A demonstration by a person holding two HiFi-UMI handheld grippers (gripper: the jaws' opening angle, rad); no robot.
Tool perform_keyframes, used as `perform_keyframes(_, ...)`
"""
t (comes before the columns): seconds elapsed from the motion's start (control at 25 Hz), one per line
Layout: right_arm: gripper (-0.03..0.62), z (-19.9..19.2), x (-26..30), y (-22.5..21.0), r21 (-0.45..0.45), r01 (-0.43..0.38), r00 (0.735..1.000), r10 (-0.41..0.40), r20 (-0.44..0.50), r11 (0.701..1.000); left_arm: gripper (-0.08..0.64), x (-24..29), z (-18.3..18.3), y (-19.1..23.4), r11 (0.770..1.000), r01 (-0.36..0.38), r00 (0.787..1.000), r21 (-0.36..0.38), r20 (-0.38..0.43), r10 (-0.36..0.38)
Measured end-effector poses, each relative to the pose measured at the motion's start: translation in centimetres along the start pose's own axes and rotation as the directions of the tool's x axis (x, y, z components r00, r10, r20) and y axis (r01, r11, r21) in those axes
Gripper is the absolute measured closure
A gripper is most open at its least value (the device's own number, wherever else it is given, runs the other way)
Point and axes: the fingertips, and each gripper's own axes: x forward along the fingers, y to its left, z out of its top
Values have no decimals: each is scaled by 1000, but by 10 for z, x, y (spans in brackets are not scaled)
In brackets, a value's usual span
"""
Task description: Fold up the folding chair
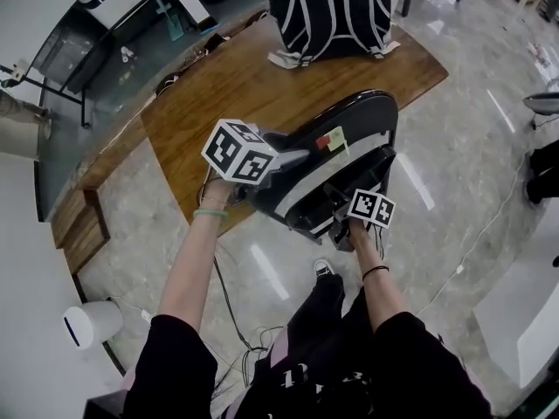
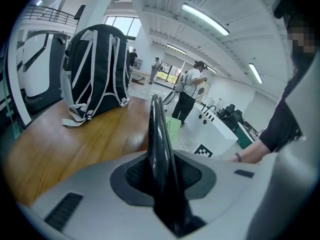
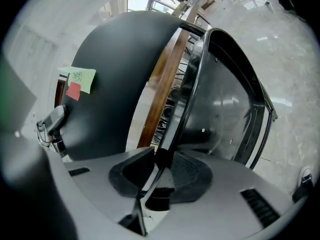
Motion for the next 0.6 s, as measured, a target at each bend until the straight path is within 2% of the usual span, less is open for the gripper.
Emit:
perform_keyframes(0.2,492,0,11,-4,-13,9,999,-10,-31,1000,462,2,-6,16,999,-35,999,-1,1,35)
perform_keyframes(0.44,492,3,13,-3,-37,-6,1000,6,-18,999,459,3,-5,20,1000,-22,1000,7,13,22)
perform_keyframes(0.6,492,-2,14,-2,-110,-10,998,4,-55,994,456,4,-6,22,999,-36,999,15,16,35)
